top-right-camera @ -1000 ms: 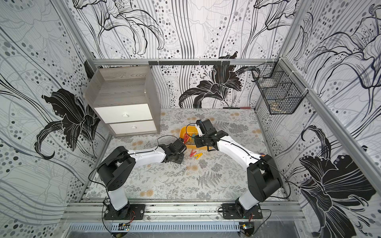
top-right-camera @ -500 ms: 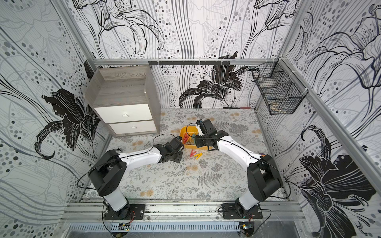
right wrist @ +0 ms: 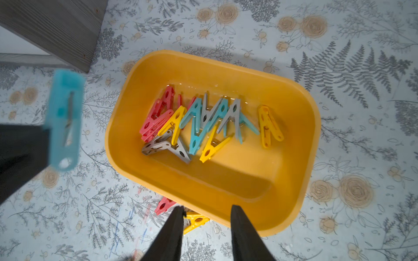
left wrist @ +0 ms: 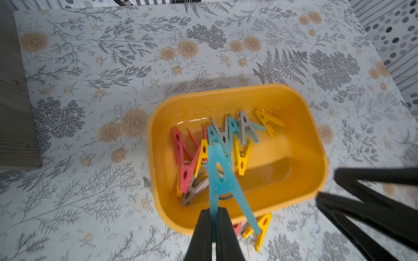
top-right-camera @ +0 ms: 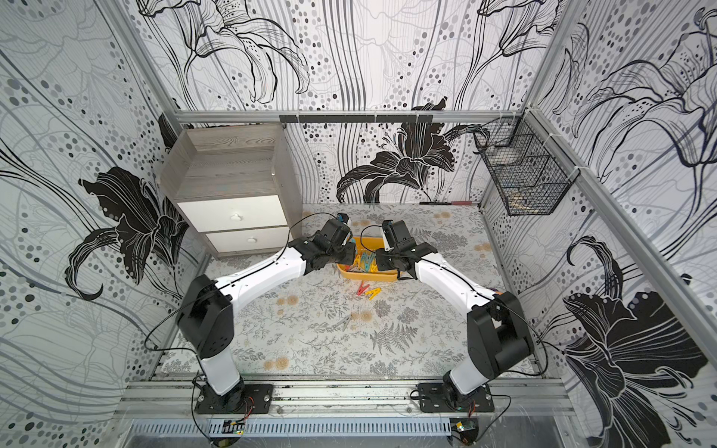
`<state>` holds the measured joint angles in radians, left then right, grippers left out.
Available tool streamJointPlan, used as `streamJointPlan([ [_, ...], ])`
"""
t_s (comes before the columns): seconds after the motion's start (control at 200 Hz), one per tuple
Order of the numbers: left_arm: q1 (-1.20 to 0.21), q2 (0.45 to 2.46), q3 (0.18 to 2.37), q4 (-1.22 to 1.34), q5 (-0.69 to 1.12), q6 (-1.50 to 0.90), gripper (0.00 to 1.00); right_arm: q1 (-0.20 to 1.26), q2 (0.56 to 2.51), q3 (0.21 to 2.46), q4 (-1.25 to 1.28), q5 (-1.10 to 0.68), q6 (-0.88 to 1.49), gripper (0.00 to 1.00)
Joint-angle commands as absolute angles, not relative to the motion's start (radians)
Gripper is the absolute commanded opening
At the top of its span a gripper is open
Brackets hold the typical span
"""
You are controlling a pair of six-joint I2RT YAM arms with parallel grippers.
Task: Put the clothespins into the storage box
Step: Place the clothespin in the storage box.
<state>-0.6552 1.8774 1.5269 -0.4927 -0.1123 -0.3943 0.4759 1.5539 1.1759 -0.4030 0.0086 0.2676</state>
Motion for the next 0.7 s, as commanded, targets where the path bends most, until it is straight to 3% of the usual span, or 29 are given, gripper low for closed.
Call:
streamJointPlan([
  [0.0,-0.628,1.984,1.601,-0.494,-0.085,-0.397,0.08,0.469,1.511,1.151,-0.386,0.034,0.293,0.4],
  [0.451,-0.607,2.244,1.812,-0.586,-0.134,-0.386,0.08,0.462,1.526,1.137,-0.374,0.016,0.282,0.39],
  [0.696,-0.598,2.313,1.853,-0.617,-0.186,-0.41,0.13,0.461,1.531,1.131,-0.37,0.004,0.282,0.39],
])
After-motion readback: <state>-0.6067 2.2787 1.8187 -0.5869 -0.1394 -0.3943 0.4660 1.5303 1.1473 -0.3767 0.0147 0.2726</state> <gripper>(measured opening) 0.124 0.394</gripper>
